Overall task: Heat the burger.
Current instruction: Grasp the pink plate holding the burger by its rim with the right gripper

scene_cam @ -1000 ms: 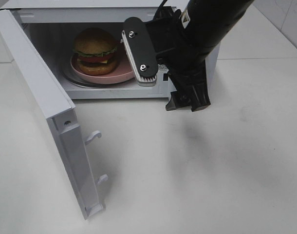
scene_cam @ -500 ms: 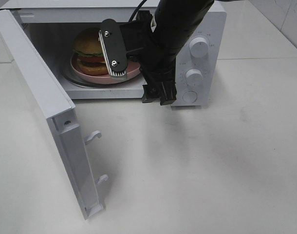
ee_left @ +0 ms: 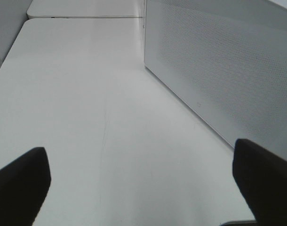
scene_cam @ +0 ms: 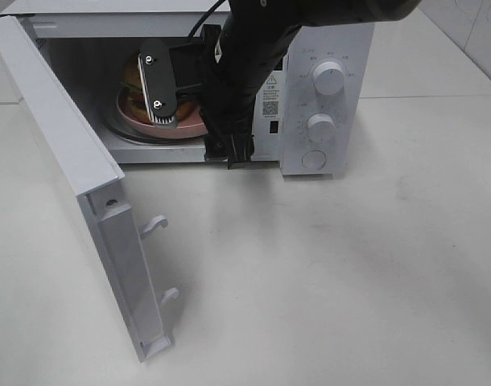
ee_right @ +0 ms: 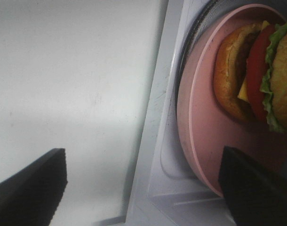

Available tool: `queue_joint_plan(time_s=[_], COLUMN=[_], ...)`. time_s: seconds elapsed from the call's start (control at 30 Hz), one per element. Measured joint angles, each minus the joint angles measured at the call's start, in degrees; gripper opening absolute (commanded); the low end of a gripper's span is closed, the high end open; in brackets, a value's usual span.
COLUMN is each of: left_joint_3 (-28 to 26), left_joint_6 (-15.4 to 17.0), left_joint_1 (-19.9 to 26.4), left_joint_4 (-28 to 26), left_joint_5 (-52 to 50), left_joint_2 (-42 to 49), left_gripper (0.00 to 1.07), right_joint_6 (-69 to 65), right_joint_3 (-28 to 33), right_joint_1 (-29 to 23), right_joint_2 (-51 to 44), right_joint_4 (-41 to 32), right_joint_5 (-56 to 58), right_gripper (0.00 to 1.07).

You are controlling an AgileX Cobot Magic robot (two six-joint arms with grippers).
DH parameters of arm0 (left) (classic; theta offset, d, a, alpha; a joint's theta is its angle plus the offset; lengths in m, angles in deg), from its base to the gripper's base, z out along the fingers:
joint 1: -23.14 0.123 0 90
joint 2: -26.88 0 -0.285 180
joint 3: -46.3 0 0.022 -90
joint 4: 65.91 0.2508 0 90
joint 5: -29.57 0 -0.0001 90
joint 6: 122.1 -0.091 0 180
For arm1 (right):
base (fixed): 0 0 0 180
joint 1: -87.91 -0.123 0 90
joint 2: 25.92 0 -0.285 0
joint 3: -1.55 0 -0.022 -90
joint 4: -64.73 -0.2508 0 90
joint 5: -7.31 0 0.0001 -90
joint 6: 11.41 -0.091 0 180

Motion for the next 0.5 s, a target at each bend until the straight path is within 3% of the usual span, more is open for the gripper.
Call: queue_joint_plan(time_s=[0.5], left_joint_3=[0.0], left_joint_6=[0.0], left_joint_1=[0.0], left_joint_4=[0.0], left_joint_5=[0.0], left_joint_2=[0.0], left_gripper=[0.98], right_joint_6=[-0.63], right_joint_3=[-5.96], right_joint_1=[0.0], right_joint_2=[8.02], right_joint_4=[0.0], right_joint_5=[-1.66], right_gripper=[0.83])
